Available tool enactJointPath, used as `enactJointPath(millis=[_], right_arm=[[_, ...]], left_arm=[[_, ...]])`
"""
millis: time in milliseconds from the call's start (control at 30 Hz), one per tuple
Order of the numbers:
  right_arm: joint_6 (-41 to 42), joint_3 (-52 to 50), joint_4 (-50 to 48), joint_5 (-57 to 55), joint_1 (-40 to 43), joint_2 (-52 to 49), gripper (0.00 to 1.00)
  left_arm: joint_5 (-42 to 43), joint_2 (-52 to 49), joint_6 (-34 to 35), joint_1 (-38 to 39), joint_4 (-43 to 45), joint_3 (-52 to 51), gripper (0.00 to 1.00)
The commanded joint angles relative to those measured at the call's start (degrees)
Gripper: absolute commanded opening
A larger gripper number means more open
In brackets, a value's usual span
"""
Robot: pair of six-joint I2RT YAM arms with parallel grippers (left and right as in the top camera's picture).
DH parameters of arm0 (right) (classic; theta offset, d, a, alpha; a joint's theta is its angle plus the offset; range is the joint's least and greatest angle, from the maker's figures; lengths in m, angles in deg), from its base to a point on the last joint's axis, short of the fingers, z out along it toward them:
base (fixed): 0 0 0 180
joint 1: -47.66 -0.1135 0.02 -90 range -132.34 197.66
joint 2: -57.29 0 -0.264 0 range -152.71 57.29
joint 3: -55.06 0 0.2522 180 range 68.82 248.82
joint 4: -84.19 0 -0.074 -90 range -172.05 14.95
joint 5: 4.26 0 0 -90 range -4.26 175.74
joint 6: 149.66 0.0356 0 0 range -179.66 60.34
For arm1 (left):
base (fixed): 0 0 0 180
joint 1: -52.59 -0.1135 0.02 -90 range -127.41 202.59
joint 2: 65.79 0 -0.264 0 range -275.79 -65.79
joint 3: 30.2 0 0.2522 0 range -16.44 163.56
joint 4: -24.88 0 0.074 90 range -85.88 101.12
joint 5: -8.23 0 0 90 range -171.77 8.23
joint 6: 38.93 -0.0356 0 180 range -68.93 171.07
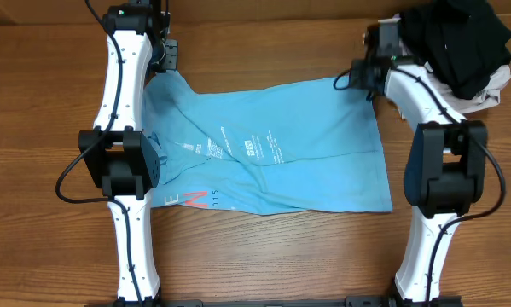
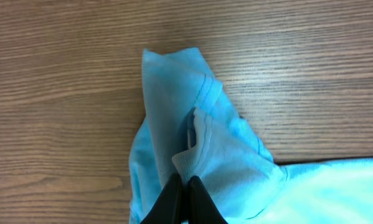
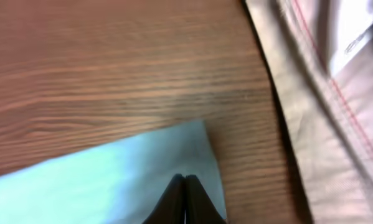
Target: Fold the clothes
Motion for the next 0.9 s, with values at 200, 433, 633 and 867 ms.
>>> enactJointPath(millis=[200, 433, 633, 867], right_arm=[[-0.3, 7.3, 3.1, 3.6, 0.2, 3.9, 0.38], [-1.4, 7.0, -1.3, 3.6, 0.2, -1.6, 0.70], [-1.7, 7.0, -1.9, 3.5, 0.2, -5.4, 0.70], [-1.7, 7.0, -2.8, 3.5, 0.2, -8.0, 0.74]], left_arm=[[-0.1, 6.4, -0.7, 0.3, 0.1, 1.1, 0.04], [3.2, 6.4, -0.7, 0.3, 0.0, 1.0, 0.04], [3.2, 6.4, -0.6, 0.3, -0.1, 1.0, 0.04], [3.2, 6.4, -0.6, 0.3, -0.2, 1.0, 0.04]])
